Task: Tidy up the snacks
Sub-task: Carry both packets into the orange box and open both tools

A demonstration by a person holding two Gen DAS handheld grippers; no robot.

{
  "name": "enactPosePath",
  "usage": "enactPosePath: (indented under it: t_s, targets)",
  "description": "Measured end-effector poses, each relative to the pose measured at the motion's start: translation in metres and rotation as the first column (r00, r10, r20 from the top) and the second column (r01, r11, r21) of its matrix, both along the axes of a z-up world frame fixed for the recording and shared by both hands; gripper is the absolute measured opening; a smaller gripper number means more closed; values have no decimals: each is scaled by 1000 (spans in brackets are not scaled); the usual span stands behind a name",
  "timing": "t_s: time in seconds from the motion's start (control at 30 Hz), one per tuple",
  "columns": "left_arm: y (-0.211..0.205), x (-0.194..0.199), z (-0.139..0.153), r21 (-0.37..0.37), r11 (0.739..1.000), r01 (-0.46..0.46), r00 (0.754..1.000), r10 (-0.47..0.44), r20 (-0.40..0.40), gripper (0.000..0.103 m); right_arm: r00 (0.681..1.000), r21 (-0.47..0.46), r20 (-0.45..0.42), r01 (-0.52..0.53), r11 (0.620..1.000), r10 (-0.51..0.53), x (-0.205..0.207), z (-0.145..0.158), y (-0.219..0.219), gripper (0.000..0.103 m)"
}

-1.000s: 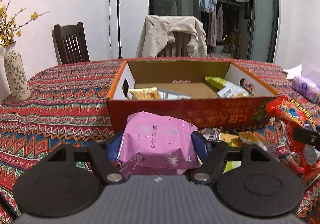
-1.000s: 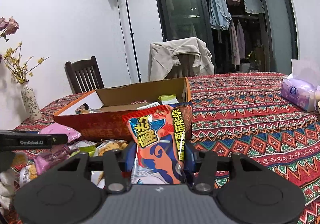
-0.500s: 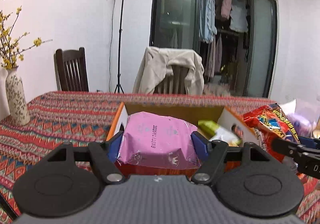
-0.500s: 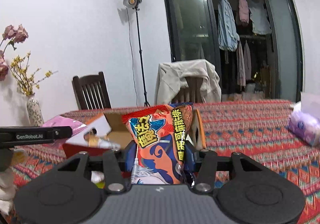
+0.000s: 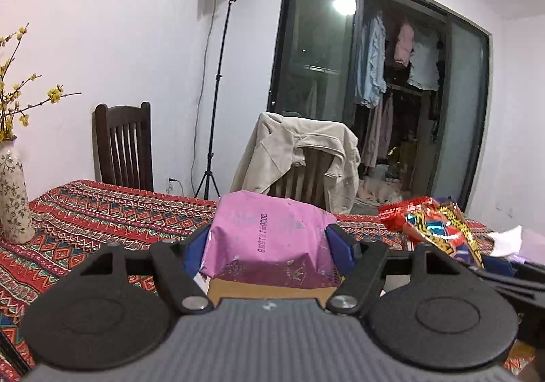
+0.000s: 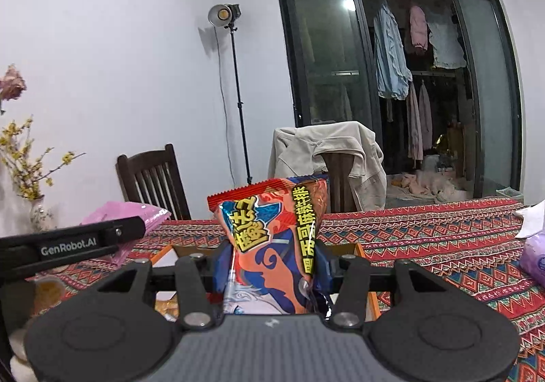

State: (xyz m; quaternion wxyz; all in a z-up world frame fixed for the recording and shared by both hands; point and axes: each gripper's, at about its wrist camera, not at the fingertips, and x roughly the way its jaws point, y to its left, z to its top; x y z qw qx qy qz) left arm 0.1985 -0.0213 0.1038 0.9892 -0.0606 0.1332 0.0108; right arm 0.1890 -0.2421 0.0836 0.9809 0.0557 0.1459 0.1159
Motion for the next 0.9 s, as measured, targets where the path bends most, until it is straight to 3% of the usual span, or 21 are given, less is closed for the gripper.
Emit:
enactPosePath:
  t_s: [0.37, 0.63, 0.73, 0.83, 0.9]
  targets:
    - [9, 46, -33, -23, 999, -27, 998, 26, -59, 73, 997, 28, -69, 36, 999, -34, 46, -45, -3, 49]
    - [10, 50, -51, -11, 1000, -6, 996, 5, -92, 75, 994, 8, -104, 28, 1000, -27, 53, -58, 3, 50]
    - [10, 47, -53, -5, 1000, -10, 996, 10, -87, 85, 993, -7, -111, 45, 999, -45, 53, -62, 5, 59]
    - [12, 40, -52, -20, 1000, -14, 999, 13, -50, 103, 993, 11, -103, 51, 999, -50, 50, -64, 2, 96]
    - [12, 34, -51, -26, 999, -27, 999, 26, -26, 103, 995, 30, -83, 57, 998, -54, 46, -63, -2, 103]
